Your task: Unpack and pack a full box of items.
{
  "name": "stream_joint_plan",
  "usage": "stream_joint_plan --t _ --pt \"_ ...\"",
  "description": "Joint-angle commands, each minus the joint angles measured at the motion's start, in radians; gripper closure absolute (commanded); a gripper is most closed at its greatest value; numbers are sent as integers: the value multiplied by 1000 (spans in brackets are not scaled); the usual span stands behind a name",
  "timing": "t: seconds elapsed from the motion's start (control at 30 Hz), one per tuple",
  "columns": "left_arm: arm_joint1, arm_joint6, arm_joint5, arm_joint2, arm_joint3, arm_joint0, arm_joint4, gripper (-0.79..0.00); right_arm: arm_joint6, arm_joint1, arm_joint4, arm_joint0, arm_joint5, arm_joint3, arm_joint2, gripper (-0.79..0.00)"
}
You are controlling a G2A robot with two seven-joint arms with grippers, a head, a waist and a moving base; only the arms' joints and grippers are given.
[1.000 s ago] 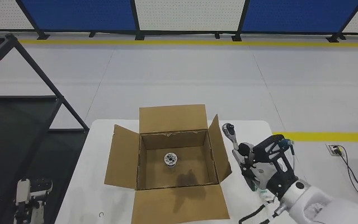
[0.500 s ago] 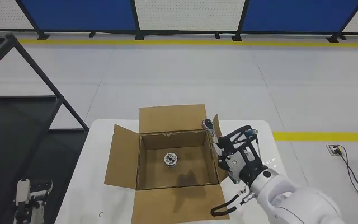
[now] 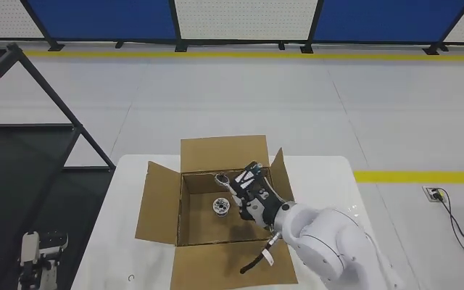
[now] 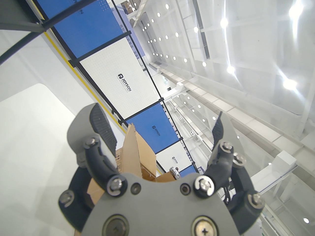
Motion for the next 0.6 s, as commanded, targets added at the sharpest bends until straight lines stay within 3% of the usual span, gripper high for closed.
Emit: stream_joint_plan --t 0.0,0.2,0.57 --pt "0 0 0 0 0 0 0 -785 11 -14 -9 63 22 71 -50 0" --pt "0 0 0 0 0 0 0 -785 73 -52 7 184 40 259 -148 0" --pt "0 0 0 0 0 0 0 -785 92 -94 -16 247 87 474 -221 0"
